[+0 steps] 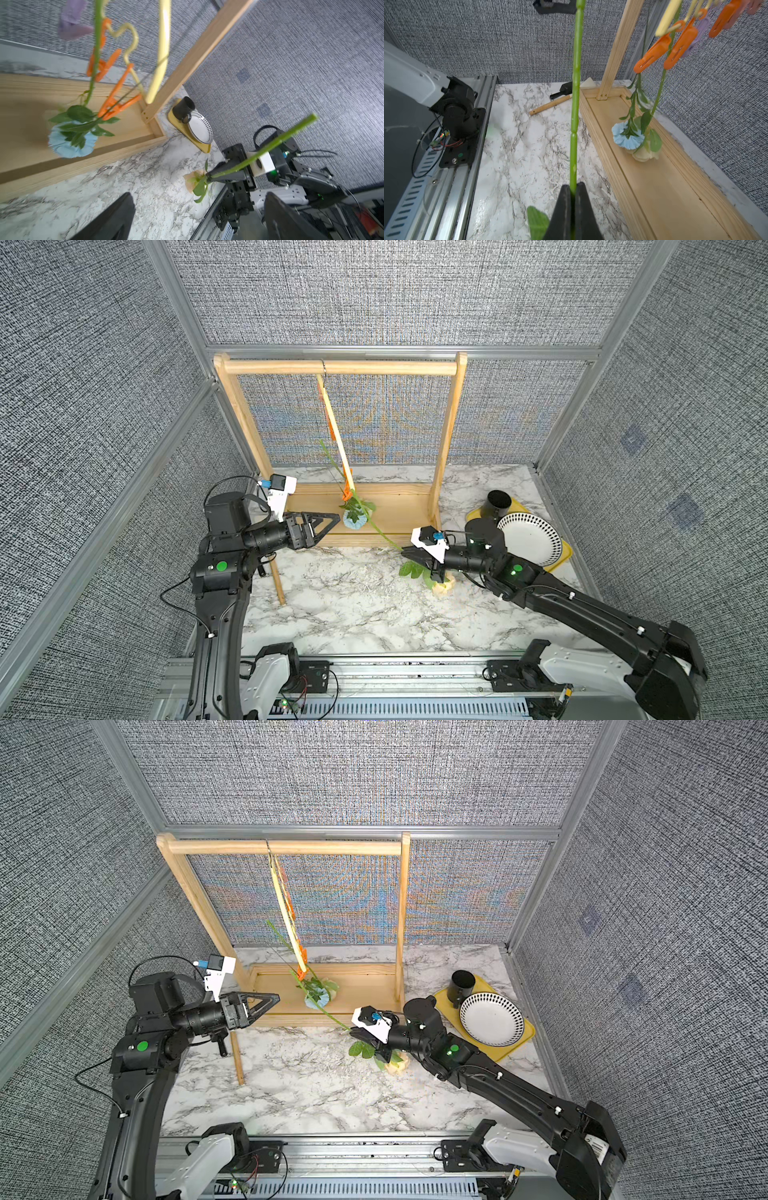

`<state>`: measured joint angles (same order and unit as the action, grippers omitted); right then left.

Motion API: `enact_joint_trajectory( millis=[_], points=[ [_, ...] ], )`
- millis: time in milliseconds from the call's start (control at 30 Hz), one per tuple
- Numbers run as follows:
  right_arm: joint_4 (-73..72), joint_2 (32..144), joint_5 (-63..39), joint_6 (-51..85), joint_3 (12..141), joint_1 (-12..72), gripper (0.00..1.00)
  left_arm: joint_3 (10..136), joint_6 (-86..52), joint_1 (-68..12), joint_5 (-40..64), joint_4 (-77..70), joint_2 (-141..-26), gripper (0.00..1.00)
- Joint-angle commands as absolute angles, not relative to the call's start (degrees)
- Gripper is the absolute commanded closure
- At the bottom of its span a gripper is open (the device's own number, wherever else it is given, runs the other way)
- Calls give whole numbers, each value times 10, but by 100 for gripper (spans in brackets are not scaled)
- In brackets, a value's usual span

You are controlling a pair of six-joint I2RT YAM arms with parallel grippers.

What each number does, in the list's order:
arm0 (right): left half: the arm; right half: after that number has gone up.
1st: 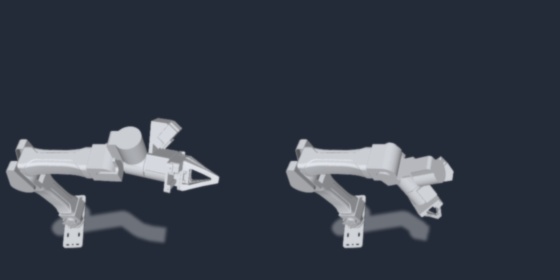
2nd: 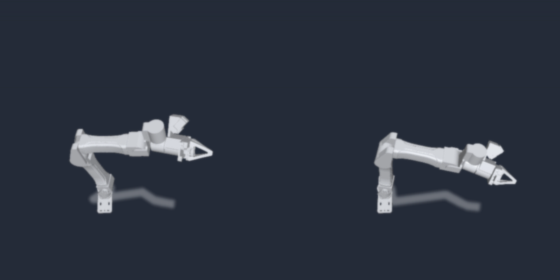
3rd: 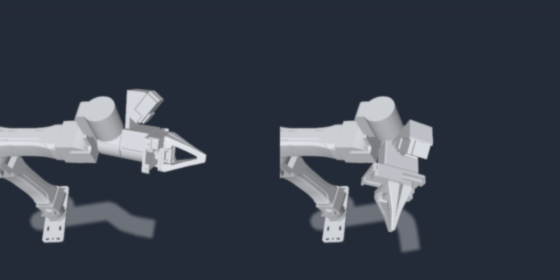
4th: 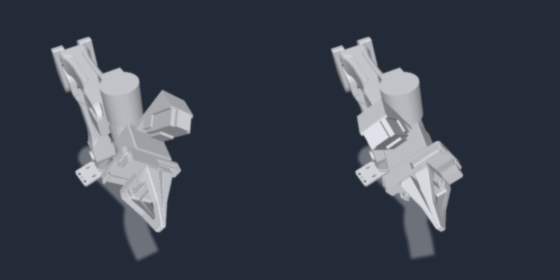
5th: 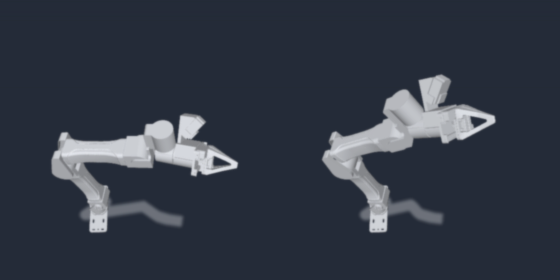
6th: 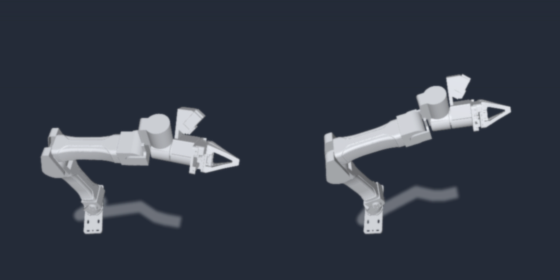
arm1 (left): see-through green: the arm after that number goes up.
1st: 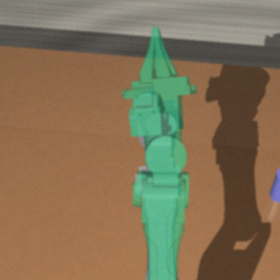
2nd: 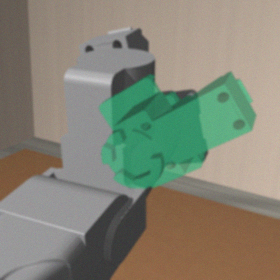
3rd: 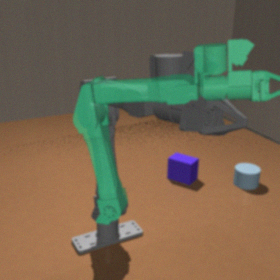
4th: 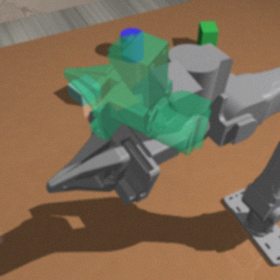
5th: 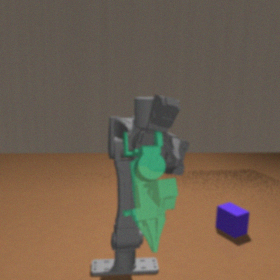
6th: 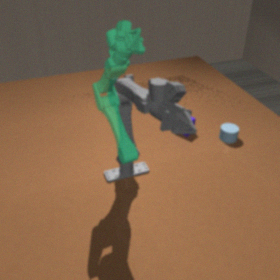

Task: Dry the flowers on a clothes hanger
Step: Pick up the flower at the center of the board.

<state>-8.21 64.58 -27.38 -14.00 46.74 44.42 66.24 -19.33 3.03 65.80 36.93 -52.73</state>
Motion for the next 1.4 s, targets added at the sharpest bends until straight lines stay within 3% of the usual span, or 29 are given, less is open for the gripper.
enact_joint_trajectory(
  millis=[0,167,333,667,933,1233,1367],
  points=[
    [-160,644,-287,-70,474,445,96,672,-161,3,714,340,-520,0],
    [-151,664,-303,-62,499,456,97,670,-157,-46,694,308,-508,1],
    [-156,690,-317,-59,525,477,97,657,-170,-82,635,253,-504,10],
    [-207,730,-326,-20,553,504,97,669,-175,-132,606,221,-543,42],
    [-221,752,-327,-8,580,504,97,668,-160,-145,591,222,-548,48],
    [-228,769,-335,0,597,504,98,669,-153,-149,591,222,-550,62],
    [-232,770,-334,3,599,504,98,667,-151,-150,590,223,-549,62]
  ],
)
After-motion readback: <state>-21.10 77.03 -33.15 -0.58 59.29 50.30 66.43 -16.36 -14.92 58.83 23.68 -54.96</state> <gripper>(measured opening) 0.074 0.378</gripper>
